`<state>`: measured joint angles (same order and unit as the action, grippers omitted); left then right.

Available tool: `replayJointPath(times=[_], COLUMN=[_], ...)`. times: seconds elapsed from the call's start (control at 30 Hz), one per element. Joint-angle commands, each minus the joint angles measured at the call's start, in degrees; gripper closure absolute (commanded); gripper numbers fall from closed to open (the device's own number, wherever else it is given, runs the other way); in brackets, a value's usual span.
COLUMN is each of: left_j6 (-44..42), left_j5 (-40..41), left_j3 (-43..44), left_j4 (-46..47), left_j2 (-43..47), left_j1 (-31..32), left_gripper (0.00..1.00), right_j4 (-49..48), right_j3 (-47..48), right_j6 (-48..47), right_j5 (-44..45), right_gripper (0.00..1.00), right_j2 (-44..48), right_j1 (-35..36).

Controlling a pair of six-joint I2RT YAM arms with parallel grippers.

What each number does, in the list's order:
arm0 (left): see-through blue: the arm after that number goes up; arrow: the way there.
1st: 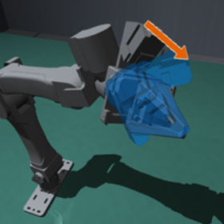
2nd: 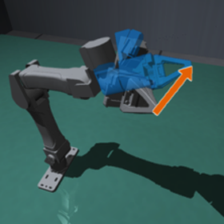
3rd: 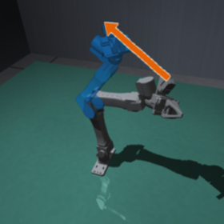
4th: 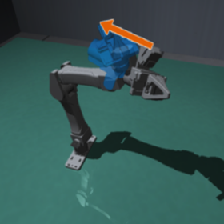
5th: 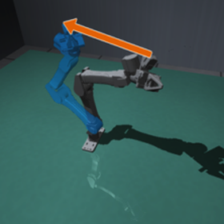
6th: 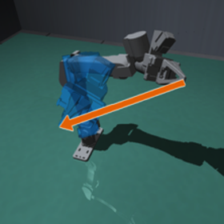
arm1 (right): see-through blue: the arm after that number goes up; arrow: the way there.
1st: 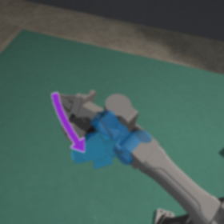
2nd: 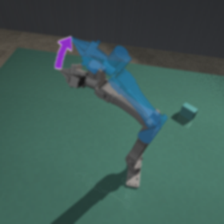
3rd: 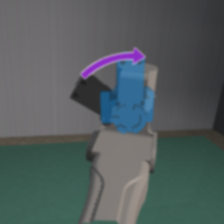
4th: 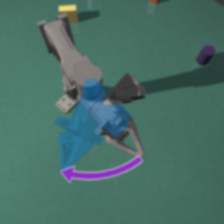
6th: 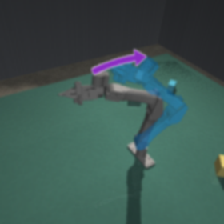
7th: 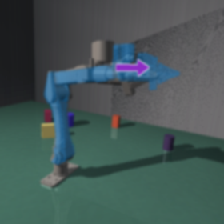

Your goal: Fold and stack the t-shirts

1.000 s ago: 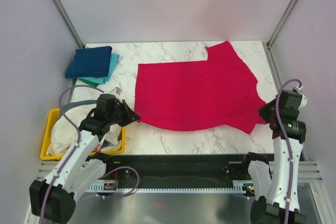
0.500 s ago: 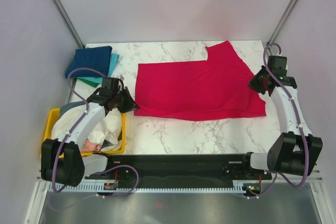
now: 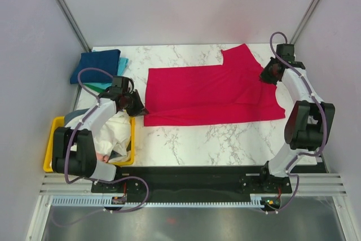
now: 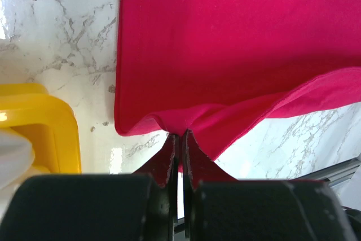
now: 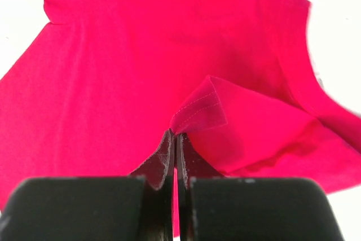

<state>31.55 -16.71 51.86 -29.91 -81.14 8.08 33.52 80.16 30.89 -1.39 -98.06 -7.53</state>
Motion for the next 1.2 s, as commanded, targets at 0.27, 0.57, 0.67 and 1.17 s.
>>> replayJointPath(times=[0.27, 0.57, 0.67, 1.17], left_j6=[-2.10, -2.90, -1.50, 12.65], left_j5=[7.01, 15.39, 13.73, 12.22], left_j3=[8.15, 11.97, 7.93, -14.59], left_j4=[-0.49, -4.28, -3.67, 17.78], left_j2=[-7.45, 1.59, 5.55, 6.97], left_j1=[-1.57, -0.87, 0.09, 6.51], left_gripper=[0.67, 0.33, 0.34, 0.35], right_j4=[1.89, 3.93, -2.12, -22.96], right_j3=[24.11, 17.03, -0.48, -34.46], right_j6=[-3.29, -3.30, -0.49, 6.36], right_j5=[2.27, 5.79, -2.10, -16.80], right_gripper=[0.41, 0.13, 0.13, 0.25], right_j2=[-18.47, -8.40, 0.57, 7.45], right_j1=[1.03, -1.59, -8.36, -22.79])
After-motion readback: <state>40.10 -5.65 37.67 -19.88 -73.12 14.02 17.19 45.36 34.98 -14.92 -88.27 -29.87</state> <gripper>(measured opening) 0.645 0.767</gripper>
